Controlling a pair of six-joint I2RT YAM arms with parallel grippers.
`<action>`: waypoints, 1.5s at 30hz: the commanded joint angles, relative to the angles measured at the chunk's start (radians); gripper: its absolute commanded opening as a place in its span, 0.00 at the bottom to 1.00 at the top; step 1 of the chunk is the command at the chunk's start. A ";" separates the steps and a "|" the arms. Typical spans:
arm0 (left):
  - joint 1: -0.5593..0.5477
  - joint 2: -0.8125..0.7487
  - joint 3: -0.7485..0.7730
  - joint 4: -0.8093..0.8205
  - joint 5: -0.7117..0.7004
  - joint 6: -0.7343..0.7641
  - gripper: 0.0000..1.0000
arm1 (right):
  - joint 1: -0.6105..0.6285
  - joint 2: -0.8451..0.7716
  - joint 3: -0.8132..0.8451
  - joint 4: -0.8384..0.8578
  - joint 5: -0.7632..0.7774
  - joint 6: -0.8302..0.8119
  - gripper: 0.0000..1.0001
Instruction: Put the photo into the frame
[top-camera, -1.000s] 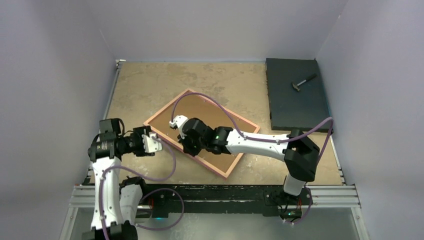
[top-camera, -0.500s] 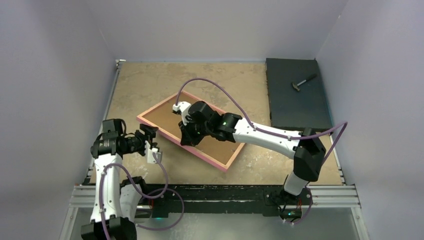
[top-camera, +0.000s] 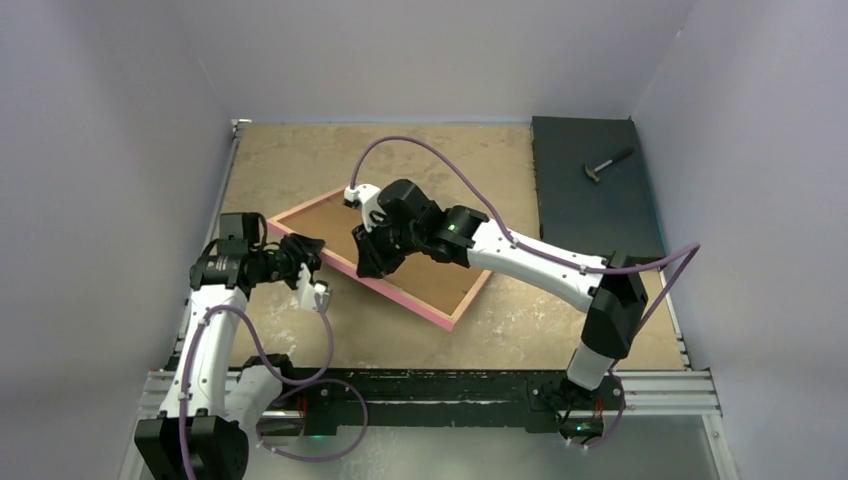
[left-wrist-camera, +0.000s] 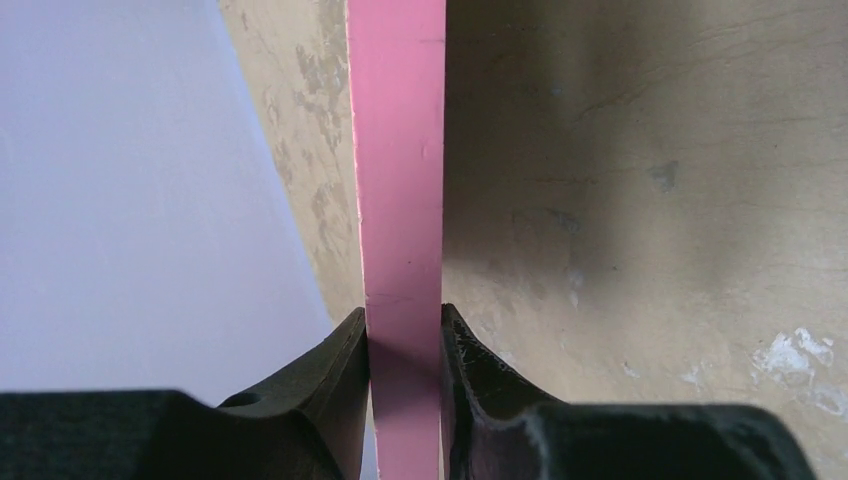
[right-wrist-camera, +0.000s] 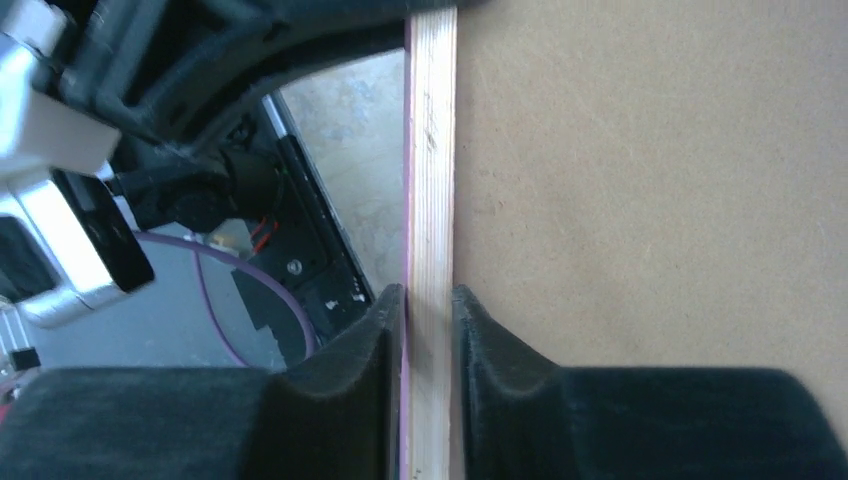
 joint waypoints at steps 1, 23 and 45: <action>-0.049 0.017 0.055 0.033 -0.012 0.095 0.12 | -0.001 -0.024 0.126 0.035 -0.020 -0.050 0.41; -0.054 0.092 0.299 -0.009 0.050 -0.266 0.05 | 0.104 -0.036 0.166 -0.232 0.471 -0.349 0.76; 0.021 0.151 0.497 0.442 0.011 -1.449 0.88 | -0.145 0.027 0.485 -0.180 0.255 -0.082 0.03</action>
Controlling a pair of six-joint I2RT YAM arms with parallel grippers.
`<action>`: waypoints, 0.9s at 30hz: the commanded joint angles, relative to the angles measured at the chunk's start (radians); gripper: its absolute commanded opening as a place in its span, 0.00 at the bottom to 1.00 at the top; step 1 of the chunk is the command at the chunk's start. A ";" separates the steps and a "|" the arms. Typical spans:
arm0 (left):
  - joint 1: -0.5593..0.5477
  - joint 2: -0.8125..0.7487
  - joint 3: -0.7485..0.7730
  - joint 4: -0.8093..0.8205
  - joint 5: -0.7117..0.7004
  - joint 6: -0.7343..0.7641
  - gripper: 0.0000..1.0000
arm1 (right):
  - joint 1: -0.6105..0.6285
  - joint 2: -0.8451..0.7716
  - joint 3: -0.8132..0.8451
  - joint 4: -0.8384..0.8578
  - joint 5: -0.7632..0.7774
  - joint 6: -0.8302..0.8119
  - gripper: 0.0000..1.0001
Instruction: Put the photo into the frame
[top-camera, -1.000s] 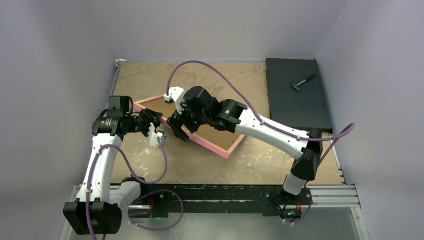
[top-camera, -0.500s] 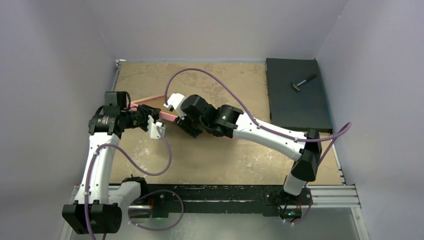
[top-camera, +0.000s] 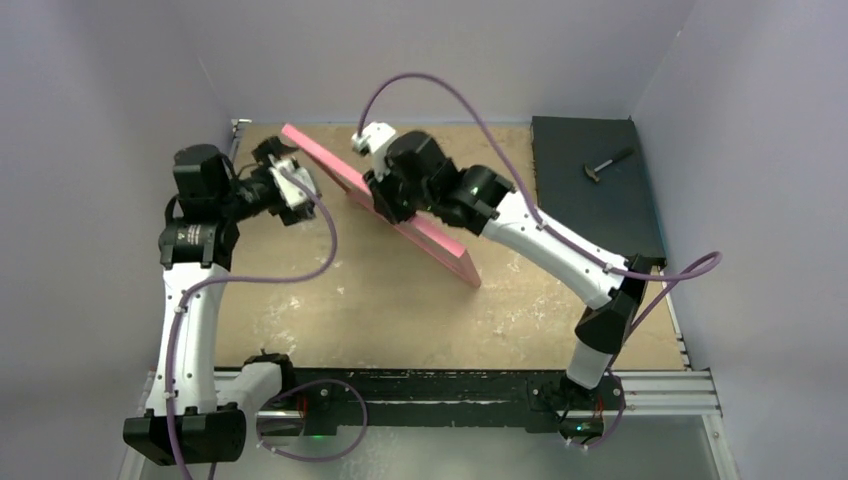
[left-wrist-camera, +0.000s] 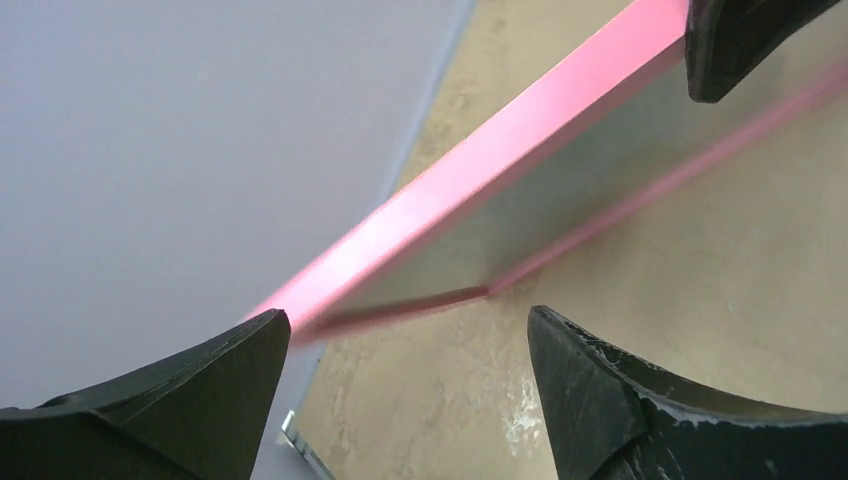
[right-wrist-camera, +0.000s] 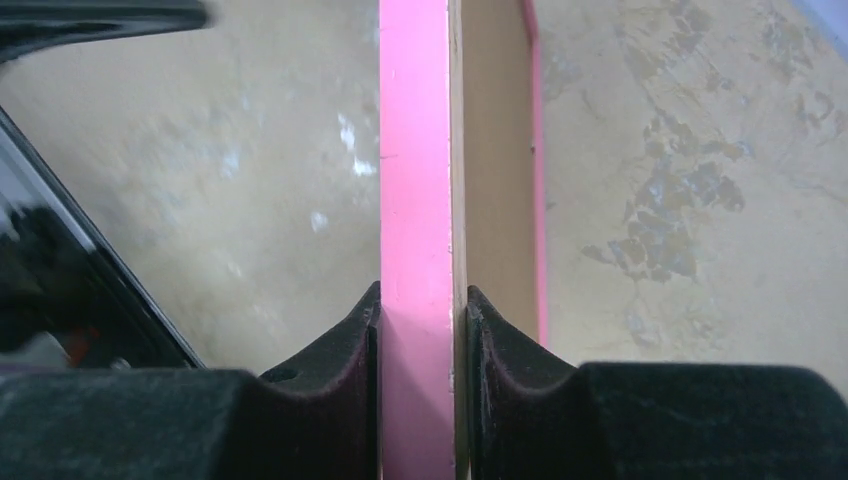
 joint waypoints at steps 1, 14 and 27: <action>0.076 0.066 0.134 0.116 0.021 -0.486 0.88 | -0.165 0.006 0.126 0.100 -0.208 0.216 0.04; 0.182 0.283 0.260 -0.214 -0.002 -0.625 0.92 | -0.687 0.145 -0.061 0.253 -0.623 0.435 0.02; 0.182 0.318 0.035 -0.225 -0.186 -0.582 0.93 | -0.736 -0.081 -0.713 0.669 -0.670 0.500 0.02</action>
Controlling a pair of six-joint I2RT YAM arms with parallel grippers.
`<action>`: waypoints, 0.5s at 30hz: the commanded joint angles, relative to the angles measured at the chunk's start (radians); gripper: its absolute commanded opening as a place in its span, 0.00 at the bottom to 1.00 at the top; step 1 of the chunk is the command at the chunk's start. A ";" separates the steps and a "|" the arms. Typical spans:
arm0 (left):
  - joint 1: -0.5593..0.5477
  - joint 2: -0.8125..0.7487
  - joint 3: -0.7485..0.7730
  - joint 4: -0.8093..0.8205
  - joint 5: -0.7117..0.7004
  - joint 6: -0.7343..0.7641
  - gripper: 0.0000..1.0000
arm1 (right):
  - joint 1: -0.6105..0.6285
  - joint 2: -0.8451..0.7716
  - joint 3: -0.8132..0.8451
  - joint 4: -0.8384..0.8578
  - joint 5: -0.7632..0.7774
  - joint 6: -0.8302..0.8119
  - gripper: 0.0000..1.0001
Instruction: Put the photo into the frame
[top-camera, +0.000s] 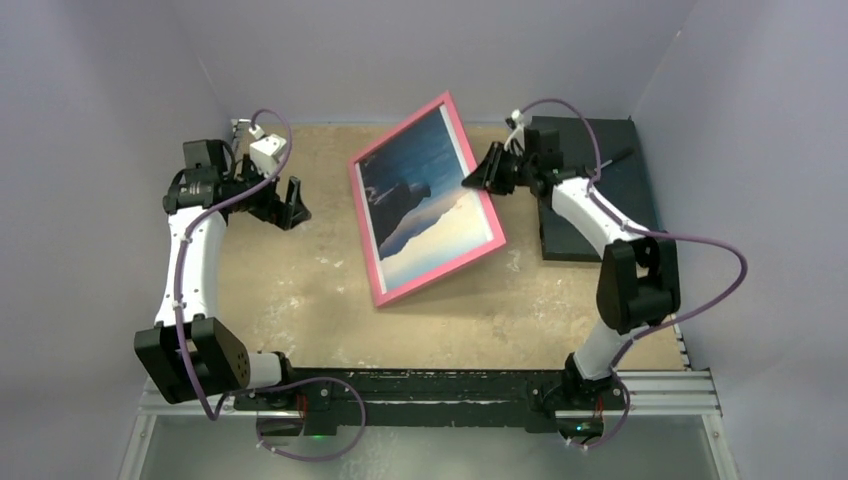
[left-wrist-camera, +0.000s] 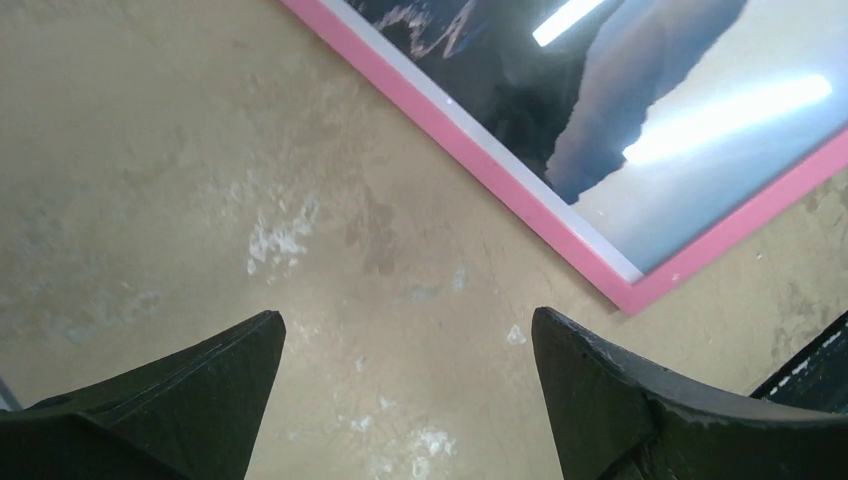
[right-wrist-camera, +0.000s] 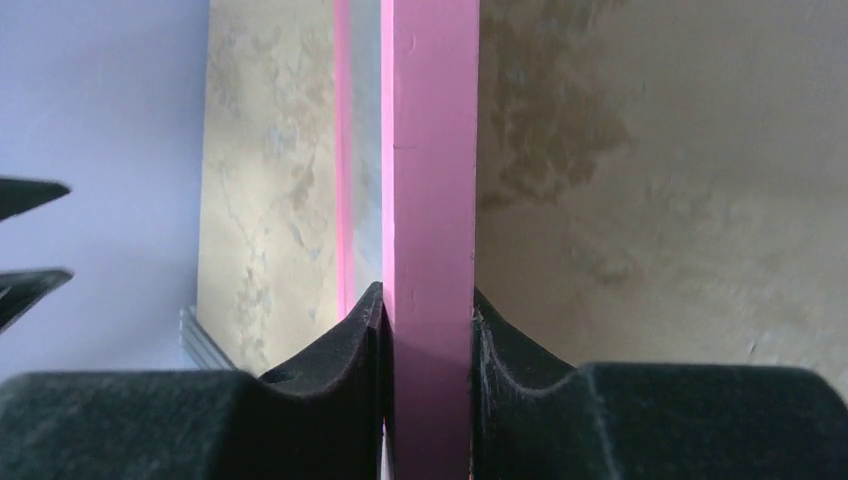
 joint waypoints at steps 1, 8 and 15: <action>0.004 -0.007 -0.114 0.026 -0.099 -0.006 0.93 | 0.018 -0.119 -0.293 0.257 -0.040 0.000 0.03; 0.004 -0.094 -0.388 0.257 -0.169 -0.108 0.94 | 0.018 -0.111 -0.493 0.435 0.054 0.000 0.11; 0.006 -0.062 -0.484 0.391 -0.173 -0.156 0.97 | 0.019 -0.113 -0.643 0.601 0.138 0.050 0.42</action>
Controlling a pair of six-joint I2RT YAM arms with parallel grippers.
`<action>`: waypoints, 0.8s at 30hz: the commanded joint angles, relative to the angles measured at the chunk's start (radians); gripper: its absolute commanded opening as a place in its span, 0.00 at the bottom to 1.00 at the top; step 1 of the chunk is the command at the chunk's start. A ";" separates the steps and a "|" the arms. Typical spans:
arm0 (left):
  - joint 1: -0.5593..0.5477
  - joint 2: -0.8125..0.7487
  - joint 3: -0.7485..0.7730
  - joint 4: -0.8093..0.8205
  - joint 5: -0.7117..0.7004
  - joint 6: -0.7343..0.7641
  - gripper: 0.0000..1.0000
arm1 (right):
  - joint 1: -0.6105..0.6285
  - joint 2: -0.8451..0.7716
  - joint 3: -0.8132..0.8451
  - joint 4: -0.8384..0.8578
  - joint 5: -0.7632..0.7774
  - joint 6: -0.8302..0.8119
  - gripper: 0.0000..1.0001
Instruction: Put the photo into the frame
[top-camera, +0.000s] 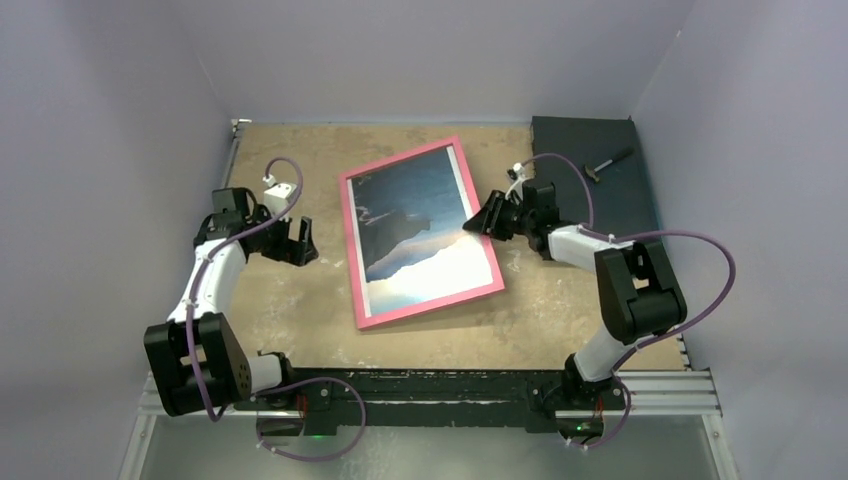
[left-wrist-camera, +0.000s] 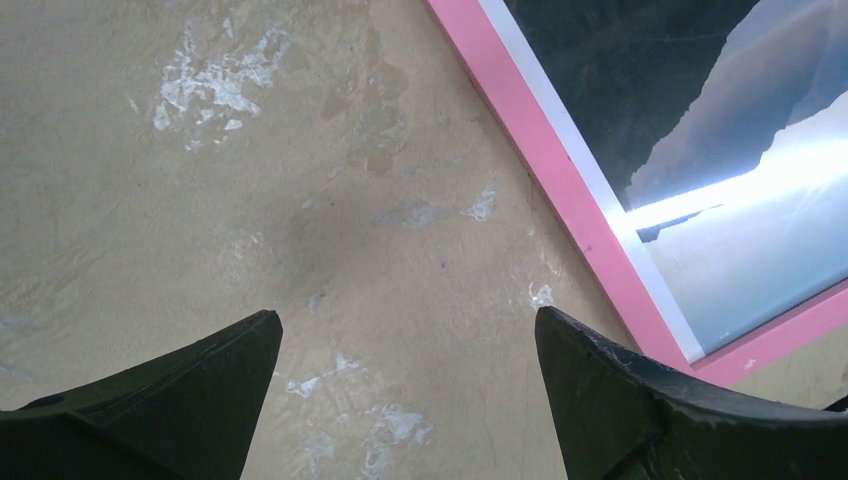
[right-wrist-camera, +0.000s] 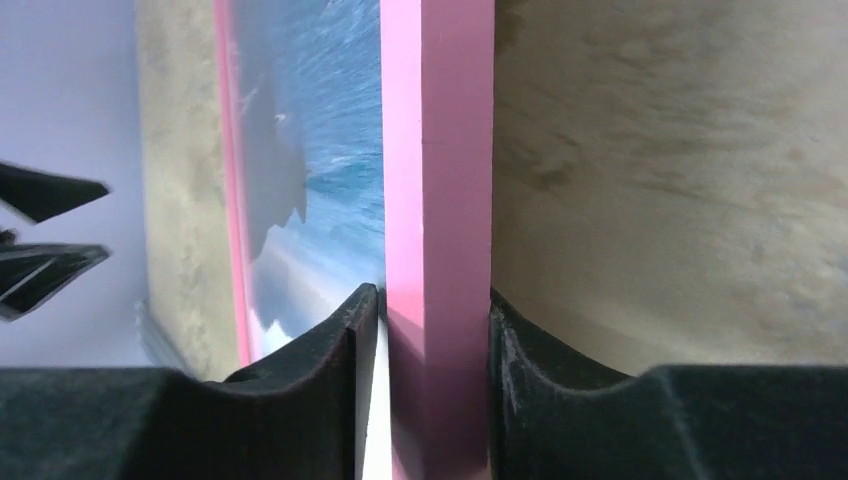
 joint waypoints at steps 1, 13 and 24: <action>0.006 -0.002 -0.039 0.169 -0.005 -0.064 0.97 | 0.008 -0.002 -0.094 0.156 0.155 -0.034 0.50; 0.002 0.035 -0.156 0.552 -0.057 -0.298 0.98 | 0.007 -0.161 -0.097 -0.018 0.428 -0.072 0.99; -0.013 0.065 -0.428 1.243 -0.199 -0.472 1.00 | 0.004 -0.468 -0.337 0.261 1.266 -0.360 0.99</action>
